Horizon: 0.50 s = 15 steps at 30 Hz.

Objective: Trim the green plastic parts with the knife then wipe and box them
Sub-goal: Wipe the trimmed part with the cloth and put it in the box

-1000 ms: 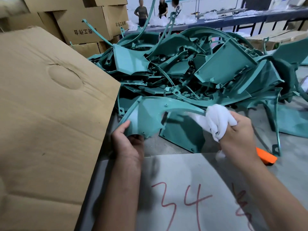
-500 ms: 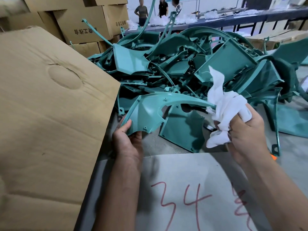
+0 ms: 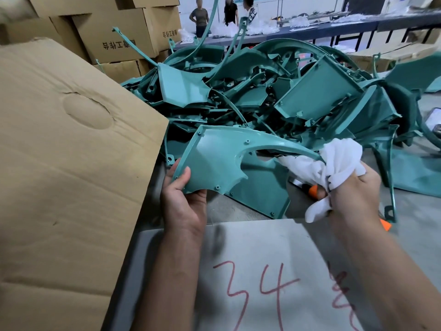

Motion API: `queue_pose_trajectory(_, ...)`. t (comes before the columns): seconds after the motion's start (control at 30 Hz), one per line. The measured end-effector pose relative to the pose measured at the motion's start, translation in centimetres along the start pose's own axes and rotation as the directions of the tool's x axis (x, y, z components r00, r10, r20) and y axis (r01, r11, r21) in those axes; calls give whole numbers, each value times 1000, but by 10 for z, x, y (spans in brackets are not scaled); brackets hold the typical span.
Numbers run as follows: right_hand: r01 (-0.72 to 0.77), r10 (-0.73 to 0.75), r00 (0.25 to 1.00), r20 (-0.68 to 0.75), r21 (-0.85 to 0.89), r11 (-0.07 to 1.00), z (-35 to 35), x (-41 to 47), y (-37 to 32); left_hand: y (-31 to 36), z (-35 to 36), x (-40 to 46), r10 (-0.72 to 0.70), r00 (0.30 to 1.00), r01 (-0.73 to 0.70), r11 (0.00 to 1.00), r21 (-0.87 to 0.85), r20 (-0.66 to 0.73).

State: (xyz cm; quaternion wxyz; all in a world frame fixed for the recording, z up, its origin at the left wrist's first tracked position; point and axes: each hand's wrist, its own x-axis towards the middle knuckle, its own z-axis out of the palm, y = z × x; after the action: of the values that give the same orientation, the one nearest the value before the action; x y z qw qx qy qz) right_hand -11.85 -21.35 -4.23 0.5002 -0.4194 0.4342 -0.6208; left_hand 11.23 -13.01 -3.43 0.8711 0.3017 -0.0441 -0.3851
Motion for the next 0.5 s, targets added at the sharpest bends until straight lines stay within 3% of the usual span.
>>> queue_pose_trajectory(0.2,-155,184,977,-109,233,960,2,-2,-10,-9,4,-7,-19,996,18,1000,17,89)
queue_pose_trajectory(0.5,-56,169,965,-202,468,882,1,0,-20,-21,4,-4,-30,999,29,998,64,11)
